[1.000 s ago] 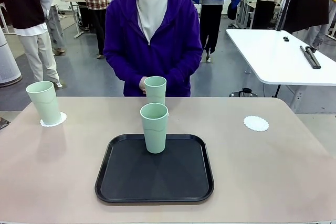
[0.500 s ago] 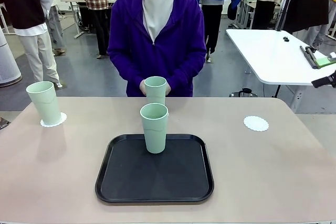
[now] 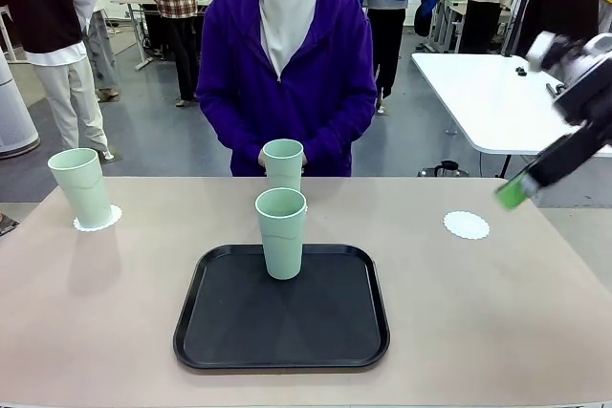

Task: Place coasters on the table and set cups on them.
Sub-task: Take one Reusable plastic cup from the Flat Tray and place it on a coaster set by the human.

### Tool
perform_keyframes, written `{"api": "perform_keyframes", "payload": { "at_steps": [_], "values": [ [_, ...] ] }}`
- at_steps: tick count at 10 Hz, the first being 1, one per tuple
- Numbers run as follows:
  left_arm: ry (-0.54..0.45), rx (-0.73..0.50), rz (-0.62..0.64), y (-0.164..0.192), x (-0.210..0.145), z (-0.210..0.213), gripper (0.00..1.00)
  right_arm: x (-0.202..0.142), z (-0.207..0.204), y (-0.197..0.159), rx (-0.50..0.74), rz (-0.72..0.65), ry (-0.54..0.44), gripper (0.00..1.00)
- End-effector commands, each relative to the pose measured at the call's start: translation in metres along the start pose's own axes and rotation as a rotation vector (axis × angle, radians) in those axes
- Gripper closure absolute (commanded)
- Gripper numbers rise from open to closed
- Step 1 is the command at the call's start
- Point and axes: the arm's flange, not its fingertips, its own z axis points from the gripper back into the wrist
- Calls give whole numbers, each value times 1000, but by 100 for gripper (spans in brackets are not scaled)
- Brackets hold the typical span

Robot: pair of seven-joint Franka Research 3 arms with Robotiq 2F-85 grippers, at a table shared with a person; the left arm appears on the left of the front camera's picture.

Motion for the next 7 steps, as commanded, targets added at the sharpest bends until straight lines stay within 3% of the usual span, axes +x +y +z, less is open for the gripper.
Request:
{"api": "perform_keyframes", "payload": {
  "at_steps": [1,4,5,6,7],
  "values": [
    [-5,-3,-1,-1,-1,2,0,-1,-37,5,-74,112,22,0],
    [-5,-3,-1,-1,-1,2,0,11,-73,-10,-129,114,-2,0],
    [-5,-3,-1,-1,-1,2,0,10,-71,-20,-91,71,-24,0],
    [-5,-3,-1,-1,-1,2,0,23,-49,4,-120,115,36,0],
    [-5,-3,-1,-1,-1,2,0,23,-49,4,-120,115,36,0]
  ]
}}
